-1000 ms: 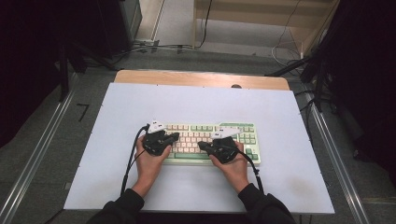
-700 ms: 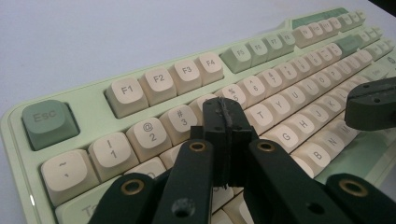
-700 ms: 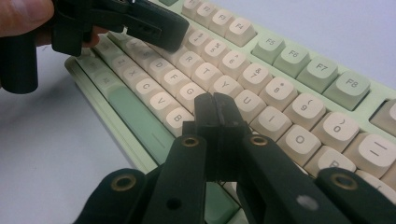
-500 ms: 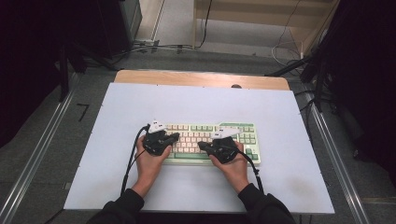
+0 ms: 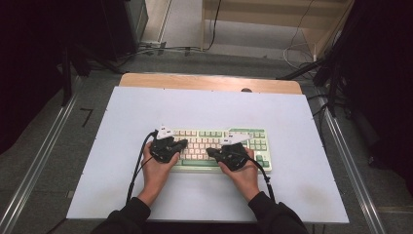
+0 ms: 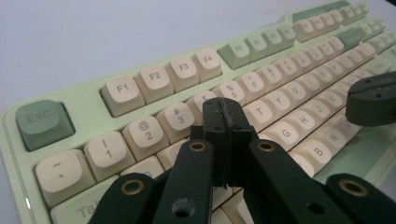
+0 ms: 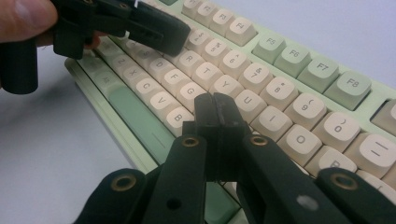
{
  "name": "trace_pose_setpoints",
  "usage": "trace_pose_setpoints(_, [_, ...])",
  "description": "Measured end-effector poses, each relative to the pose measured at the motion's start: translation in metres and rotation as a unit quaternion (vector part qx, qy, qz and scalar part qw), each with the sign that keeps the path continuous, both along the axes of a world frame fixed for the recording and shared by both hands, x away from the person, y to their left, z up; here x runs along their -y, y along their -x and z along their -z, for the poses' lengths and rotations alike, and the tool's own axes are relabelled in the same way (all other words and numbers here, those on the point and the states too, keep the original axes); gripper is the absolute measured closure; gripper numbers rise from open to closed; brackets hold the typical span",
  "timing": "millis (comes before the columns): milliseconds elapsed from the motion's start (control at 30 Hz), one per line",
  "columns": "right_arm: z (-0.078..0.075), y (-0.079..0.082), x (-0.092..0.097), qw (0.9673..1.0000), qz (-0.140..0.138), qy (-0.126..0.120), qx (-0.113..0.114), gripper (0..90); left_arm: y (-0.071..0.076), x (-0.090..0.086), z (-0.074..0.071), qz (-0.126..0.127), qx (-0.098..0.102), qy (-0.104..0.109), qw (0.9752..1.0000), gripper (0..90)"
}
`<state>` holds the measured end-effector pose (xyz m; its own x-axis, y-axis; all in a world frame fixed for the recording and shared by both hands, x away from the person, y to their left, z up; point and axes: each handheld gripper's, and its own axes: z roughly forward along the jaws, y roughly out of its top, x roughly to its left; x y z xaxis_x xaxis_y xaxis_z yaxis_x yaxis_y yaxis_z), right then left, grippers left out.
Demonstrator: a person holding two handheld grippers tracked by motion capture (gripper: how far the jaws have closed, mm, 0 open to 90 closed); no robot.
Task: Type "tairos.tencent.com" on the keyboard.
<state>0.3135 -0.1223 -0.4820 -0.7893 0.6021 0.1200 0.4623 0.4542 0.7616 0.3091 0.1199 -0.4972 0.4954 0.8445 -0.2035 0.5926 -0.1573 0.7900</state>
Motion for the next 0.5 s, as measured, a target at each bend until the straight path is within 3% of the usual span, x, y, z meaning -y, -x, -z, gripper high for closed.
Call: trace_pose_setpoints(500, [0.0001, 0.0004, -0.0005, 1.0, -0.001, -0.001, -0.001, 87.6, 0.0056, -0.0044, -0.0101, -0.002, 0.021, 0.029, 0.9993, 90.0])
